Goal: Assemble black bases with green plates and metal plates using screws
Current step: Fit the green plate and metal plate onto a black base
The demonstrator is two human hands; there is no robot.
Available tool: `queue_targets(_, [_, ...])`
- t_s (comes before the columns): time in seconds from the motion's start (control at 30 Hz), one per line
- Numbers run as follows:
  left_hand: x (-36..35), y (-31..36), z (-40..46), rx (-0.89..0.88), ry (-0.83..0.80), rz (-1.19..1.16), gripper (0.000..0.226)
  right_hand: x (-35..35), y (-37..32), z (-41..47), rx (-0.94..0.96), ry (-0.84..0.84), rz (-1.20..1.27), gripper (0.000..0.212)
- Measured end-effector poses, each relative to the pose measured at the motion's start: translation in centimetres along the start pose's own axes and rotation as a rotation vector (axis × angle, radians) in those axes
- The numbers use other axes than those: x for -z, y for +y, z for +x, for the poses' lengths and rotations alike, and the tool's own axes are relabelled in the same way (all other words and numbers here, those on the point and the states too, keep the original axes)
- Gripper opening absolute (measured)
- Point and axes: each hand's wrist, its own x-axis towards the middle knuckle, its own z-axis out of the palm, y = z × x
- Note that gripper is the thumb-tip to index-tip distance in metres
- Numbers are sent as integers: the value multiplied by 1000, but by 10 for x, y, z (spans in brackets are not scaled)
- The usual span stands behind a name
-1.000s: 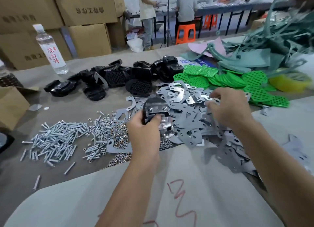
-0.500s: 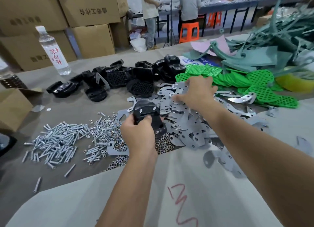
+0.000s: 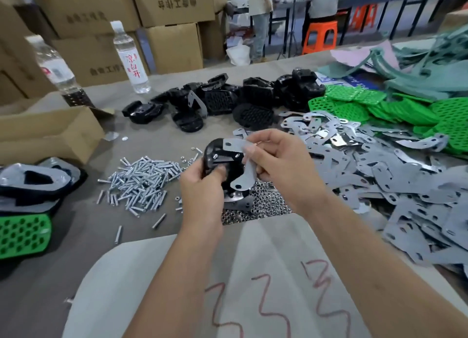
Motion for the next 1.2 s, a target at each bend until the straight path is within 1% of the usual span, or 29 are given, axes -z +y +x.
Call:
queue_targets(0.07, [3,-4,0,-23,10,13,33,-3,7,-5,33,-16,-29,13])
queue_targets(0.17, [4,-8,1,-40,4,36,29,-6,14,-5,75,-17,-132,10])
queue_targets(0.27, [3,-10,3,-52,9,43,38,-7,20,-2,78,25,-167,17])
queue_targets(0.3, [3,-11,4,-49,2,38,38,-7,21,-1,87,29,-164,18])
queue_targets(0.5, [6,-10,3,-68,-10,34,30,-11,22,-2,130,-59,-164,21])
queue_targets(0.7, [3,-9,2,-25,2,-16,34,-7,24,-1,125,110,-158,22])
queue_targets(0.8, [3,-10,1,-67,-5,22,42,-4,20,-2,168,58,-95,21])
queue_targets(0.87, [3,-11,1,-83,-22,19,41,-5,18,-3,196,7,-68,21])
queue_targets(0.93, [2,-12,1,-85,-19,12,36,-7,19,-3,163,-11,-102,23])
queue_targets(1.03, [2,-12,2,-70,-10,3,35,-5,22,-1,88,-42,-151,25])
queue_targets(1.2, [2,-14,3,-98,-21,9,32,-5,23,-2,81,69,-172,28])
